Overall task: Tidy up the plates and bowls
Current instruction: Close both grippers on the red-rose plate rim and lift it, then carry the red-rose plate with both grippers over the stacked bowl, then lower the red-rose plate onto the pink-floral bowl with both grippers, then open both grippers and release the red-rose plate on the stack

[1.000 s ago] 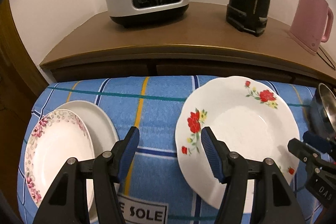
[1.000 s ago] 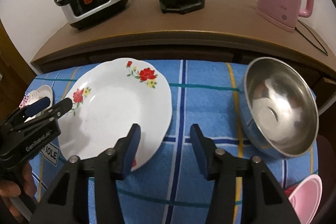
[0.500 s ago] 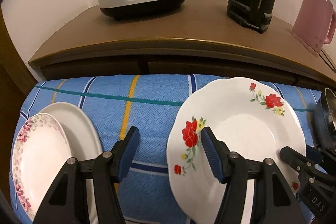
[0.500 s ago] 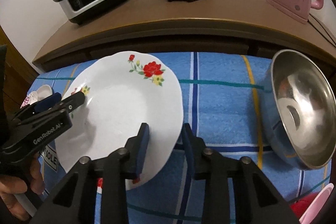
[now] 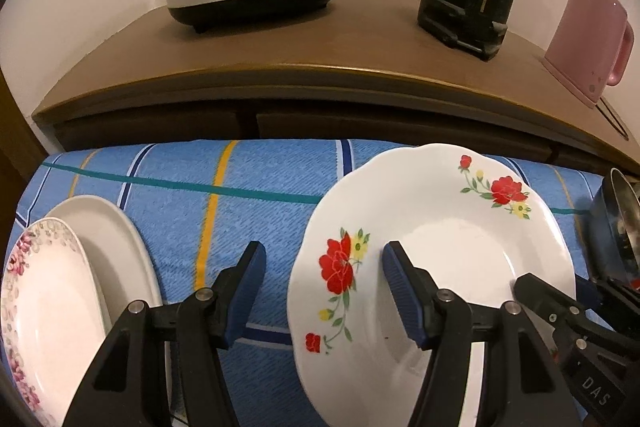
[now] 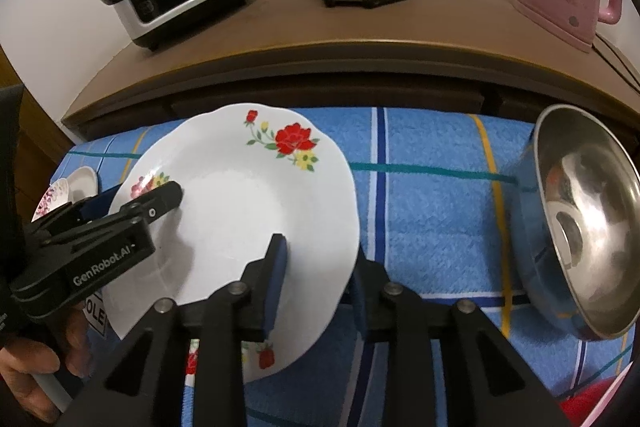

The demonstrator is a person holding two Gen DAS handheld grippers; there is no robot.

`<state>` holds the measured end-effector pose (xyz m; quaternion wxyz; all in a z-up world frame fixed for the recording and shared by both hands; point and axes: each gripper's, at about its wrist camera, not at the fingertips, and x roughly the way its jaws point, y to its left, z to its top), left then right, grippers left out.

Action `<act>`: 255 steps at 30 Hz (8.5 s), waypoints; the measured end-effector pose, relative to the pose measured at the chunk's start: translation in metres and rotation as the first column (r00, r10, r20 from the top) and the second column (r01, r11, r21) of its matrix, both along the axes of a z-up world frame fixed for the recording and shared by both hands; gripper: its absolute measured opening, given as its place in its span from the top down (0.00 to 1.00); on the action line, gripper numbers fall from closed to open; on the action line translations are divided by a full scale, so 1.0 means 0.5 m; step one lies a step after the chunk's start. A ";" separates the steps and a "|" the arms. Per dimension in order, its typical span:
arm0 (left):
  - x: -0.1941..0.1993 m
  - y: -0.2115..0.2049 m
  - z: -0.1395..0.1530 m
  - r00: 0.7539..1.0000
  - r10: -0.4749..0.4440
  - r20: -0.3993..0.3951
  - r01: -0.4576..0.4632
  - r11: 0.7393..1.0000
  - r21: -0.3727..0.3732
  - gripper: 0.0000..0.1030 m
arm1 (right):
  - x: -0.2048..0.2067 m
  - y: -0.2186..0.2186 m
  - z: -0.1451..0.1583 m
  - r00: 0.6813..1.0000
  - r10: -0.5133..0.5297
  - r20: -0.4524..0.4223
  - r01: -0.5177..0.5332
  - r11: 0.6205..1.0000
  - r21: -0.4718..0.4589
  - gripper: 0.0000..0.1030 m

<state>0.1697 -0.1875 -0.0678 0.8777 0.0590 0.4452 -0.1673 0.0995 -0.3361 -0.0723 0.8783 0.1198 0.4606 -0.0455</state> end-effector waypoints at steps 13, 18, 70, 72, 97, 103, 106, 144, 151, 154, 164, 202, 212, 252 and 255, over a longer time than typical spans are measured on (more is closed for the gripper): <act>-0.015 -0.013 0.005 1.000 -0.018 0.011 0.018 1.000 -0.008 0.52 | -0.009 0.002 0.007 1.000 -0.006 0.011 0.006 1.000 0.004 0.71; -0.026 -0.002 0.026 0.999 -0.013 0.033 0.013 1.000 -0.015 0.52 | -0.023 0.013 0.029 1.000 0.006 0.029 -0.006 1.000 -0.023 0.73; -0.220 0.359 0.186 0.975 0.132 0.179 -0.107 0.984 -0.140 0.52 | -0.197 0.342 0.198 0.965 0.118 0.233 -0.112 0.993 -0.041 0.73; -0.220 0.381 0.185 0.973 0.147 0.178 -0.122 0.982 -0.144 0.52 | -0.195 0.362 0.195 0.964 0.126 0.234 -0.119 0.992 -0.044 0.73; -0.145 0.555 0.135 0.944 0.289 0.161 -0.273 0.955 -0.115 0.52 | -0.076 0.536 0.122 0.958 0.204 0.203 -0.211 0.977 0.016 0.73; -0.117 0.559 0.110 0.949 0.286 0.136 -0.272 0.956 -0.111 0.52 | -0.049 0.543 0.102 0.964 0.190 0.186 -0.197 0.980 0.022 0.73; -0.106 0.558 0.101 0.950 0.284 0.125 -0.271 0.956 -0.115 0.52 | -0.039 0.542 0.089 0.967 0.187 0.174 -0.194 0.981 0.027 0.73; -0.039 0.512 0.036 0.957 0.277 0.090 -0.270 0.959 -0.081 0.52 | 0.019 0.515 0.035 0.981 0.140 0.131 -0.144 0.989 0.022 0.73; -0.032 0.511 0.021 0.956 0.282 0.078 -0.277 0.958 -0.075 0.52 | 0.022 0.517 0.030 0.980 0.147 0.132 -0.148 0.989 0.003 0.73; -0.032 0.510 0.022 0.955 0.283 0.086 -0.278 0.958 -0.068 0.52 | 0.022 0.520 0.028 0.980 0.145 0.138 -0.145 0.989 -0.014 0.73; -0.031 0.506 0.021 0.952 0.289 0.101 -0.285 0.957 -0.053 0.52 | 0.030 0.521 0.023 0.978 0.142 0.151 -0.138 0.990 -0.041 0.73; -0.022 0.512 0.004 0.946 0.309 0.101 -0.299 0.949 -0.102 0.37 | 0.030 0.527 0.023 0.970 0.142 0.197 -0.145 0.989 0.003 0.57; -0.021 0.510 0.002 0.943 0.319 0.094 -0.312 0.946 -0.085 0.36 | 0.021 0.521 0.045 0.979 0.117 0.167 -0.122 0.992 0.019 0.54; -0.228 0.400 0.105 0.949 0.250 0.192 -0.250 0.968 -0.027 0.36 | -0.188 0.402 0.138 0.968 0.011 0.251 -0.016 1.000 0.018 0.31; -0.243 0.379 0.110 0.956 0.224 0.189 -0.221 0.975 -0.036 0.36 | -0.206 0.391 0.144 0.968 0.011 0.253 -0.012 1.000 0.005 0.31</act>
